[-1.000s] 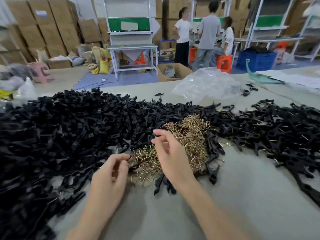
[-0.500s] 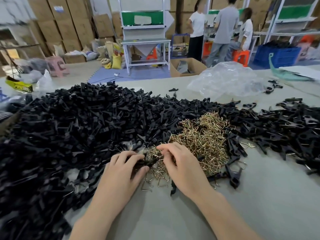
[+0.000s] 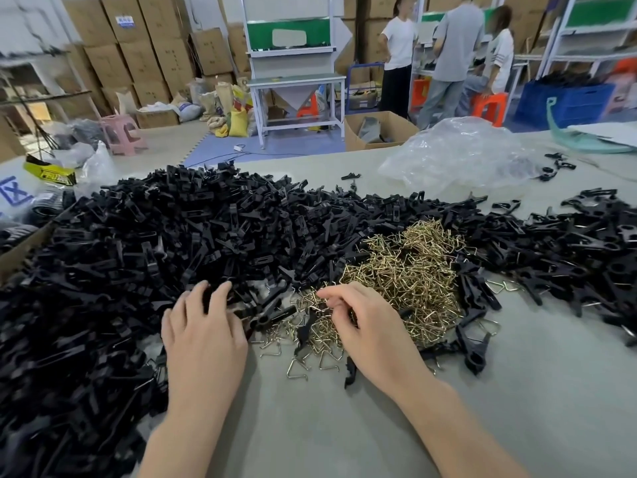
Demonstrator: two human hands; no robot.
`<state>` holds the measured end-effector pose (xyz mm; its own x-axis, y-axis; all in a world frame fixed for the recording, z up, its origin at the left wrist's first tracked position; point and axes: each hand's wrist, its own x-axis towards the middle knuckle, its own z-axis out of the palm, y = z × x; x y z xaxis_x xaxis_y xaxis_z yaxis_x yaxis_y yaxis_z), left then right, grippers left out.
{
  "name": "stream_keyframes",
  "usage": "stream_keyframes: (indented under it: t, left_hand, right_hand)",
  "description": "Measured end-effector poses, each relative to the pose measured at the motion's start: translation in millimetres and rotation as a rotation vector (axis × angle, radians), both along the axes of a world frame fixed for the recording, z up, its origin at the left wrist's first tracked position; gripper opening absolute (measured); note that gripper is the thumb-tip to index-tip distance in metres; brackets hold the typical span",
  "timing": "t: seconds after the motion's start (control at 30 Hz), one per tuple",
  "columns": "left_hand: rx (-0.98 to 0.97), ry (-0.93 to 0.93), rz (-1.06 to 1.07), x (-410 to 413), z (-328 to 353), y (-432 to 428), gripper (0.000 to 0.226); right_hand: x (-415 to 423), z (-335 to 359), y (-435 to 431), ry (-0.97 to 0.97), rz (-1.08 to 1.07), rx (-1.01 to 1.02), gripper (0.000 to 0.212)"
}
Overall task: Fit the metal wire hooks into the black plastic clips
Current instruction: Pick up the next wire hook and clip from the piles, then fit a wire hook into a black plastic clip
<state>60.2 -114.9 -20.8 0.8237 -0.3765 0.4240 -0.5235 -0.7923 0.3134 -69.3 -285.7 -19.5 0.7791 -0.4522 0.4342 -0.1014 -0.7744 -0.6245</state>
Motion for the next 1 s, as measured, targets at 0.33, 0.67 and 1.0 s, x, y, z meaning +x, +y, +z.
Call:
stream_keyframes:
  t: [0.33, 0.67, 1.0]
  left_hand:
    - [-0.016, 0.099, -0.124, 7.4, 3.4, 2.7, 0.029]
    - [-0.256, -0.033, -0.113, 0.6, 10.5, 3.0, 0.031]
    - [-0.621, 0.017, -0.114, -3.6, 18.5, -0.9, 0.026]
  right_hand:
    - [0.3, 0.0, 1.2, 0.015, 0.006, -0.005, 0.030]
    - [-1.3, 1.1, 2.7, -0.005, 0.006, -0.013, 0.031]
    - [-1.8, 7.6, 9.1, -0.114, 0.006, -0.041, 0.028]
